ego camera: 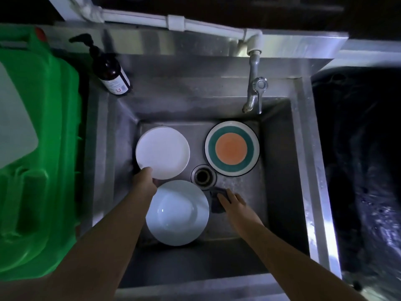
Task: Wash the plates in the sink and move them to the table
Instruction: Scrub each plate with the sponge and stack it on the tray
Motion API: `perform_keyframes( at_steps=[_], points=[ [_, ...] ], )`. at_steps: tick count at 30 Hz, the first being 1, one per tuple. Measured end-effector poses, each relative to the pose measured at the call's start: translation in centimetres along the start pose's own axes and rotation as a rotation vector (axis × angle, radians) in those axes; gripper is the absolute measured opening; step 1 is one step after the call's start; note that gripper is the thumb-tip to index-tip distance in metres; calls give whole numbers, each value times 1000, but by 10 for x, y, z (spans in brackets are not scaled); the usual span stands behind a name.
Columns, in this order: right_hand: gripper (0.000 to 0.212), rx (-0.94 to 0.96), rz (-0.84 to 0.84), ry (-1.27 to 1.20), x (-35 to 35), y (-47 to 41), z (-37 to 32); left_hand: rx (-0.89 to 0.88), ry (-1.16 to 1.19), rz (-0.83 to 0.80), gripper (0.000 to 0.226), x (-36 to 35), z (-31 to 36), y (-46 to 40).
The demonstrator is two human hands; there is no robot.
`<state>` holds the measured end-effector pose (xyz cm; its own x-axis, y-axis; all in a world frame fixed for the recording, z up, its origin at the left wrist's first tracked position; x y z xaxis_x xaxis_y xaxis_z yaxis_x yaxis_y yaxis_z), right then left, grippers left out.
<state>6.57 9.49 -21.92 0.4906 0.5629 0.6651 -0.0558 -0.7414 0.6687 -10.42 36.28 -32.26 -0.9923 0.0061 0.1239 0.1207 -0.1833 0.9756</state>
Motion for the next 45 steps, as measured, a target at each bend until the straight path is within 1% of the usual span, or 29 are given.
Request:
perform_keyframes(
  at_steps=[3, 6, 7, 9, 11, 13, 14, 17, 19, 21, 23, 25, 28, 32, 34, 36, 38, 41, 43, 44, 45],
  points=[
    [75, -16, 3, -7, 1, 2, 7, 28, 22, -20, 49, -7, 1, 3],
    [72, -44, 9, -40, 3, 4, 13, 55, 40, -110, 51, -13, -3, 6],
    [71, -50, 16, -51, 3, 5, 14, 46, 56, -155, 51, -16, -4, 12],
    [71, -69, 25, -72, 2, 7, 17, -28, 34, -204, 50, -26, -4, 31],
    [71, -85, 37, -94, -1, 12, 19, -136, -37, -208, 43, -38, 0, 49],
    [69, -98, 60, -116, 0, 19, 19, -280, -174, -141, 35, -49, 7, 65],
    [69, -105, 76, -126, 0, 23, 19, -385, -292, -75, 33, -54, 12, 74],
    [69, -126, 106, -163, 2, 36, 19, -744, -732, 118, 41, -70, 16, 105],
    [70, -141, 128, -187, 6, 46, 19, -910, -901, 183, 47, -81, 11, 125],
    [70, -146, 141, -202, 11, 57, 19, -1001, -1026, 191, 50, -88, 2, 139],
    [71, -153, 147, -208, 15, 68, 20, -1027, -1107, 181, 51, -90, -6, 149],
    [70, -159, 172, -216, 17, 77, 20, -1024, -1117, 174, 51, -88, -15, 159],
    [64, -193, 208, -228, 17, 91, 24, -925, -1053, 95, 51, -83, -30, 179],
    [62, -175, 276, -280, 31, 115, 29, -691, -907, -42, 58, -69, -56, 198],
    [67, -152, 356, -318, 42, 131, 32, -549, -749, -164, 51, -63, -77, 220],
    [68, -94, 500, -373, 63, 151, 32, -415, -591, -276, 38, -58, -101, 250],
    [65, -6, 647, -396, 89, 168, 25, -305, -464, -379, 31, -55, -123, 276],
    [65, 99, 790, -345, 122, 186, 9, -237, -358, -528, 33, -56, -150, 310],
    [58, 199, 785, -310, 127, 193, -8, -242, -332, -583, 37, -58, -162, 335],
    [59, 264, 747, -258, 124, 195, -17, -237, -320, -611, 40, -59, -166, 346],
    [65, 315, 700, -175, 119, 196, -23, -224, -301, -639, 44, -60, -170, 355]
  ],
)
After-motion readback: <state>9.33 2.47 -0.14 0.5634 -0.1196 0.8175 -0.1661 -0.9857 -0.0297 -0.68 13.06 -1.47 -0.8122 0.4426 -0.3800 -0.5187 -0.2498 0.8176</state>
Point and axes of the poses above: each hand's wrist, its own y-axis away from the middle knuckle, its own x-axis out of the back of the hand, z = x × y, the point moved 5 cm from there along -y, towards the middle knuckle, and after that the axes turned 14 degrees about x, right-handed, at the moved point
